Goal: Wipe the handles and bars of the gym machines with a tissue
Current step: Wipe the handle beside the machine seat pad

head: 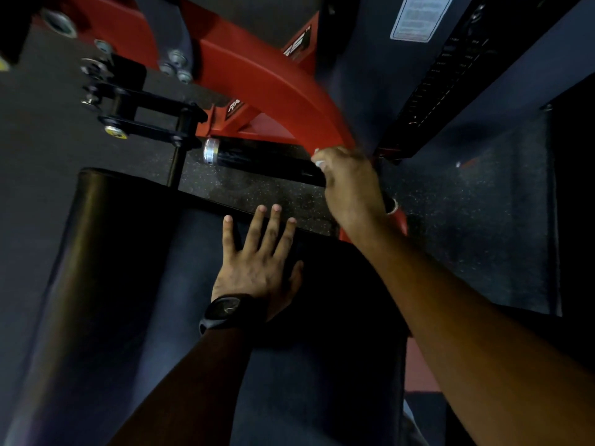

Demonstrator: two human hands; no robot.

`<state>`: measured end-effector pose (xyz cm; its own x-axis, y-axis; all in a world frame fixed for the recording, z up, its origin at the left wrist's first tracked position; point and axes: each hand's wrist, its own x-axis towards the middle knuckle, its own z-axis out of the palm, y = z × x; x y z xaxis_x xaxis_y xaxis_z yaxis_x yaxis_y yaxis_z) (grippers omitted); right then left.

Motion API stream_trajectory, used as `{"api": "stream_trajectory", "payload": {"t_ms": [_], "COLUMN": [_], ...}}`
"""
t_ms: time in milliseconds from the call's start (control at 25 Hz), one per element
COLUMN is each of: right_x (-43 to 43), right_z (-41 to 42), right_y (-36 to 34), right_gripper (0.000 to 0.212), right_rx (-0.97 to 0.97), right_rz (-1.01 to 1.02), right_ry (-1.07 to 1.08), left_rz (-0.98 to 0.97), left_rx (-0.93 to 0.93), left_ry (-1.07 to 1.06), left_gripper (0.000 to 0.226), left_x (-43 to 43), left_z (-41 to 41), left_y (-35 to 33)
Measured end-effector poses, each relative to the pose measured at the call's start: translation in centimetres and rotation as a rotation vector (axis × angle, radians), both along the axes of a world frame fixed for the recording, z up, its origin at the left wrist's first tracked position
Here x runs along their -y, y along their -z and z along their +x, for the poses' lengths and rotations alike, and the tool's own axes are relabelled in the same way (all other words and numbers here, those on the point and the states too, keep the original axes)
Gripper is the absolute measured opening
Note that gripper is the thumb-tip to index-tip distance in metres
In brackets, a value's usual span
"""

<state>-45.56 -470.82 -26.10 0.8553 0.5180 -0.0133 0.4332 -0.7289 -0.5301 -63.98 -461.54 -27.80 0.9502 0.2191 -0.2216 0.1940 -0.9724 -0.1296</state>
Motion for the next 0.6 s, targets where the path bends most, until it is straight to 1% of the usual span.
{"api": "stream_trajectory", "payload": {"t_ms": [40,80,120,160,280,360,440,480,600], "right_x": [0.7,1.2,1.4,1.0,-1.2,-0.8,0.4,0.7,1.3], "right_z": [0.5,1.2,1.8,2.2,2.4,3.5,4.1,3.3,-0.8], "right_y": [0.1,0.4,0.7,0.7,-0.1,0.1,1.0,1.1,1.3], "right_gripper": [0.024,0.024,0.026,0.027,0.019,0.020,0.022,0.019,0.014], "right_rx": [-0.008,-0.036,-0.084,-0.143,-0.237,-0.281,-0.310,-0.278,-0.078], "right_rz": [-0.012,-0.042,-0.071,-0.062,0.051,-0.031,-0.114,-0.047,0.295], "right_ry": [-0.011,0.034,0.089,0.100,-0.015,0.024,0.153,0.191,0.250], "left_rz": [-0.004,-0.003,0.003,0.013,0.021,0.032,0.034,0.038,0.038], "left_rx": [-0.001,-0.004,-0.005,-0.008,-0.034,-0.042,-0.050,-0.050,-0.033], "left_ry": [0.000,0.003,0.005,0.003,-0.010,-0.010,-0.010,-0.006,-0.003], "left_gripper": [0.073,0.073,0.073,0.073,0.073,0.072,0.071,0.071,0.070], "left_x": [0.0,0.0,-0.1,-0.1,0.1,0.1,0.1,0.1,0.2], "left_z": [0.0,0.0,0.1,0.1,0.1,0.1,0.1,0.1,0.1], "left_y": [0.0,0.1,0.1,0.2,0.2,0.1,-0.1,-0.1,0.0]}}
